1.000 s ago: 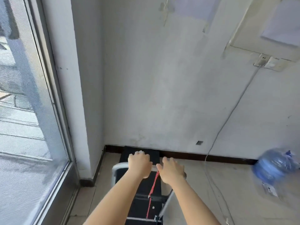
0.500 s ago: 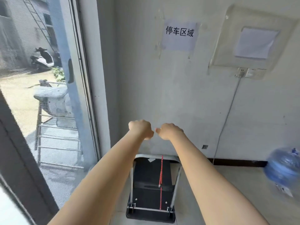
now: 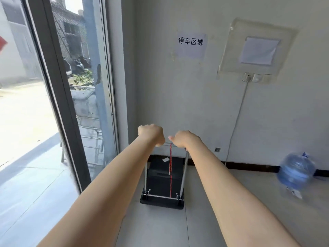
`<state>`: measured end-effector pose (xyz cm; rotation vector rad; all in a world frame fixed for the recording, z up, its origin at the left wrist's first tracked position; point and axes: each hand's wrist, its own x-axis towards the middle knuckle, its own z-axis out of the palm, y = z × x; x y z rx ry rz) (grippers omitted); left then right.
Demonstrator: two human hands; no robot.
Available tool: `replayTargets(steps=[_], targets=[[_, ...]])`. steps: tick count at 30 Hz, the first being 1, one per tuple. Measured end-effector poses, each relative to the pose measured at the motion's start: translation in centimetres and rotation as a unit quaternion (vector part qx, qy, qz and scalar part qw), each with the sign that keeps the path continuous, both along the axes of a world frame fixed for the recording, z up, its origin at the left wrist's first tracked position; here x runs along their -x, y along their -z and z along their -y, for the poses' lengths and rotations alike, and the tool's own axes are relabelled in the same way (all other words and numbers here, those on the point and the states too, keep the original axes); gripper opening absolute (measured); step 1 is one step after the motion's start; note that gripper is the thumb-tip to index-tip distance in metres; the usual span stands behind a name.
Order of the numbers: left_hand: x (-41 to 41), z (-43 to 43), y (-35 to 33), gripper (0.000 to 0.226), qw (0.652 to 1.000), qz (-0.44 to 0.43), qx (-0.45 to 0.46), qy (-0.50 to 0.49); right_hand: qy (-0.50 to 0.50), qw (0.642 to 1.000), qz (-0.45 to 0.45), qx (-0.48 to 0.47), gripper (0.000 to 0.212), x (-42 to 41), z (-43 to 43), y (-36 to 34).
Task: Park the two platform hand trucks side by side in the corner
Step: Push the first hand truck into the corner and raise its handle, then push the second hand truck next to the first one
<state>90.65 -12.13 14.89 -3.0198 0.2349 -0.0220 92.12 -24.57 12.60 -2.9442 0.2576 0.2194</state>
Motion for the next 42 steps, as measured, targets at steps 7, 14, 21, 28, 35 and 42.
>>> replayTargets(steps=[7,14,21,28,35,42], targets=[[10.0,2.5,1.8,0.028,0.999,-0.020,0.012,0.044,0.035,0.999,-0.006,-0.018,0.045,11.5,3.2,1.4],[20.2,6.7,5.7,0.029,0.988,-0.038,0.037,0.142,0.137,0.990,-0.018,-0.026,0.042,24.0,7.8,5.1],[33.6,6.9,13.3,0.030,0.972,-0.114,0.021,0.203,0.220,0.971,-0.082,-0.034,0.057,38.5,8.0,11.7],[45.8,6.0,20.8,0.029,0.955,-0.189,-0.012,0.230,0.253,0.944,-0.174,-0.122,0.058,51.9,8.0,18.9],[57.2,6.7,25.9,0.028,0.946,-0.242,-0.029,0.213,0.255,0.934,-0.214,-0.127,0.063,61.9,10.4,24.0],[69.9,11.6,29.0,0.027,0.951,-0.248,-0.013,0.185,0.221,0.945,-0.222,-0.090,0.059,74.6,16.9,26.6]])
